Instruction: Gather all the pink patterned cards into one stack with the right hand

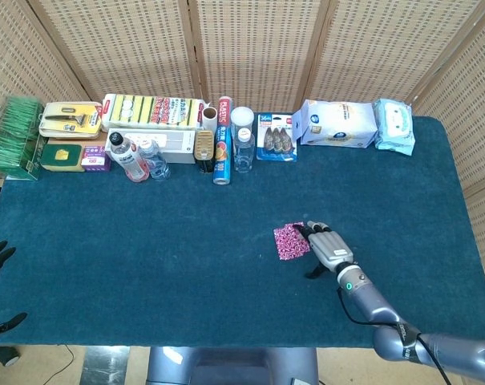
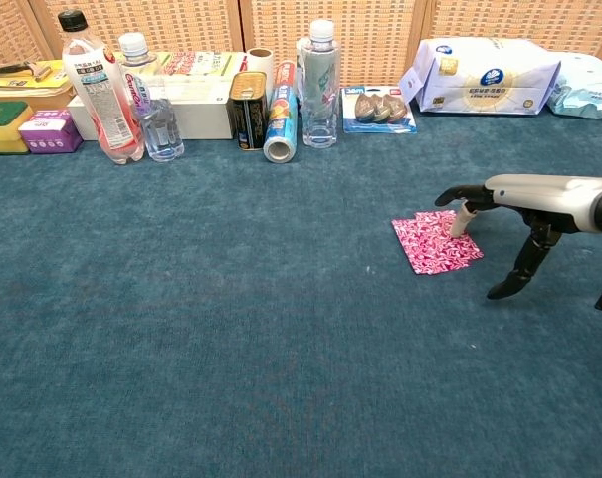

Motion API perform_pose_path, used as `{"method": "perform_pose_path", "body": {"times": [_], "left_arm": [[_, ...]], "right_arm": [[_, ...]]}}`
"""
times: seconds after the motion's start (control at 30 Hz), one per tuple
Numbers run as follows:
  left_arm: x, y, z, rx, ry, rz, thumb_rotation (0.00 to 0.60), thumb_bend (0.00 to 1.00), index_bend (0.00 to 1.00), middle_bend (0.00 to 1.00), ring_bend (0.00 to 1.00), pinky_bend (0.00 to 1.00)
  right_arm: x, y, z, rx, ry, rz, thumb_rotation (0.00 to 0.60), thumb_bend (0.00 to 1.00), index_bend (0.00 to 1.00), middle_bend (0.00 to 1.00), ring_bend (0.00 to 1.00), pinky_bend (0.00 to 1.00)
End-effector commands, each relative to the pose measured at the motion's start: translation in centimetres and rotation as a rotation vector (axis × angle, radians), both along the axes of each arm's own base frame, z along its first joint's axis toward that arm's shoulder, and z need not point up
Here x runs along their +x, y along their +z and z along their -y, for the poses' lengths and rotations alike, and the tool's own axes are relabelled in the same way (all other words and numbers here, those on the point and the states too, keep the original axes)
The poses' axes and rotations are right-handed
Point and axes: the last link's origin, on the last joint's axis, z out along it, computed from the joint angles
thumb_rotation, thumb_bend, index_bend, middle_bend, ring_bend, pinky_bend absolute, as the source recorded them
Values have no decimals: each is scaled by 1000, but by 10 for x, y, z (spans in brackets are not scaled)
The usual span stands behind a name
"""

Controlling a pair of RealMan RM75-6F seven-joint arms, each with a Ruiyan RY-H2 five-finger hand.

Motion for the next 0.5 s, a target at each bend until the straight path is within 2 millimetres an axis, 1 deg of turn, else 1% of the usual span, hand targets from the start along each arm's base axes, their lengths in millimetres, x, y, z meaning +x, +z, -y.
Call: {"method": "perform_pose_path", "body": {"times": [0.03,0.5], "left_arm": [[0,0,0,1,0,2,600,84,0,0,0,0],[-1,3,1,8,-2,13,600,83,0,0,0,0]], "right_arm": [[-2,3,4,-16,-6,-13,600,0,63,246,71,0],[-9,16,21,-74,-64,-63,600,0,63,240,67,0]]}}
